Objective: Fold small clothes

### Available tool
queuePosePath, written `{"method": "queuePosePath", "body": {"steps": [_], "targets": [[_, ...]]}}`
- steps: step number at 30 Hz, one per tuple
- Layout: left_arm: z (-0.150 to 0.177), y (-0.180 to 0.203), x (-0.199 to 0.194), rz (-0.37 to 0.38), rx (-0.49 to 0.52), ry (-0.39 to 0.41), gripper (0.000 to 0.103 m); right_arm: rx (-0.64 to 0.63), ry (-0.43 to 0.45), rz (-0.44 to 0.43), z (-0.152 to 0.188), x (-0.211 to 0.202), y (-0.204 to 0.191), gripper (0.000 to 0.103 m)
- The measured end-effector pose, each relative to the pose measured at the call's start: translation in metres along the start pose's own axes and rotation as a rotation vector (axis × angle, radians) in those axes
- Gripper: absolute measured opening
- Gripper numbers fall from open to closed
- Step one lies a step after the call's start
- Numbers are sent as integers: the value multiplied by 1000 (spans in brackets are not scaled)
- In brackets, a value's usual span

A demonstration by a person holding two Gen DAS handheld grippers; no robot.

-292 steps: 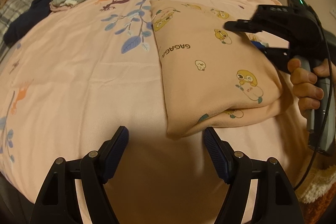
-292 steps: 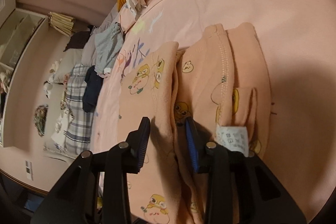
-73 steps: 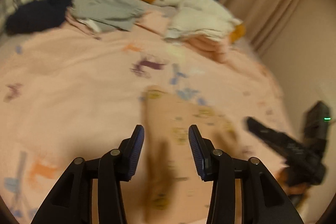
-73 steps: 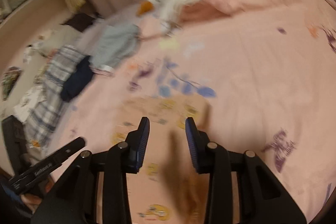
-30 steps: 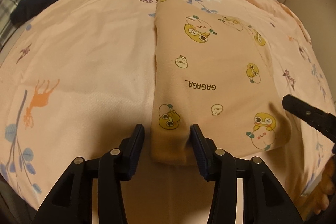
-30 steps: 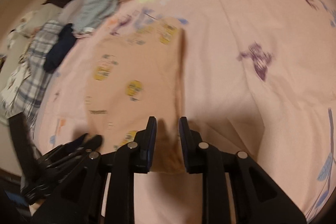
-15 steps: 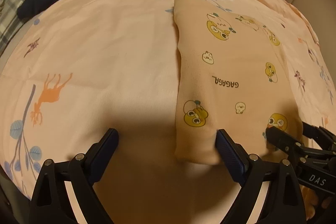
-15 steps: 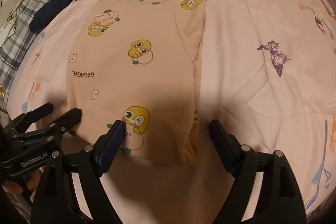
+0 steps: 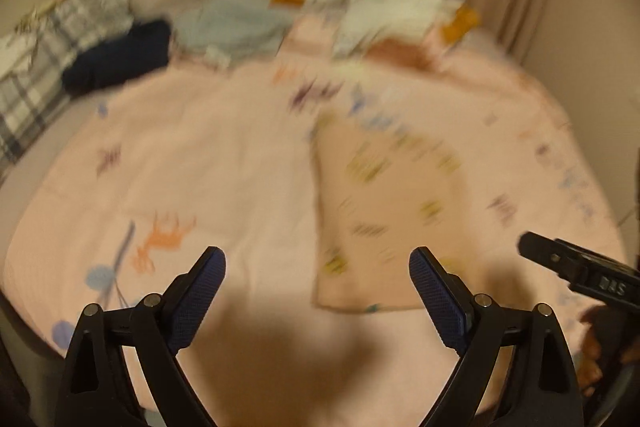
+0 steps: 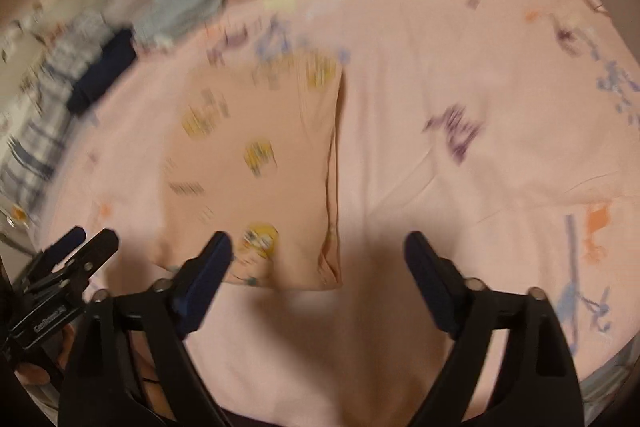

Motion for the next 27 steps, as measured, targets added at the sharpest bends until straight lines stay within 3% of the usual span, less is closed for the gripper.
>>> {"method": "queuePosePath", "body": {"steps": [2, 5, 9, 13, 16, 20, 23, 27], "targets": [[-14, 19, -30, 48, 34, 93, 102, 15, 93, -23, -12, -37, 2, 102], [-31, 42, -64, 109, 60, 194, 102, 0, 164, -32, -20, -76, -2, 102], [-54, 54, -96, 190, 22, 253, 102, 10, 235, -26, -32, -112, -5, 102], [-75, 72, -118, 198, 138, 326, 102, -41, 297, -50, -48, -144, -16, 102], [-79, 70, -109, 215, 77, 313, 102, -31, 347, -1, -54, -150, -17, 103], [-71, 61, -87, 170, 38, 236, 102, -41, 301, 34, -49, -136, -19, 103], [-69, 53, -92, 98, 20, 276, 102, -24, 287, 12, -48, -134, -20, 103], [-65, 36, -93, 36, -14, 271, 102, 45, 278, -36, -45, -134, -20, 103]]}}
Point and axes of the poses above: each gripper's, at about its wrist camera, not at the fingertips, and x roughly the way its jaws point, y to its right, z to its underside, the point moved 8 cm from there along x, roughly the way its jaws point, and after that the axes turned 11 degrees about z, right-handed, at the moved point
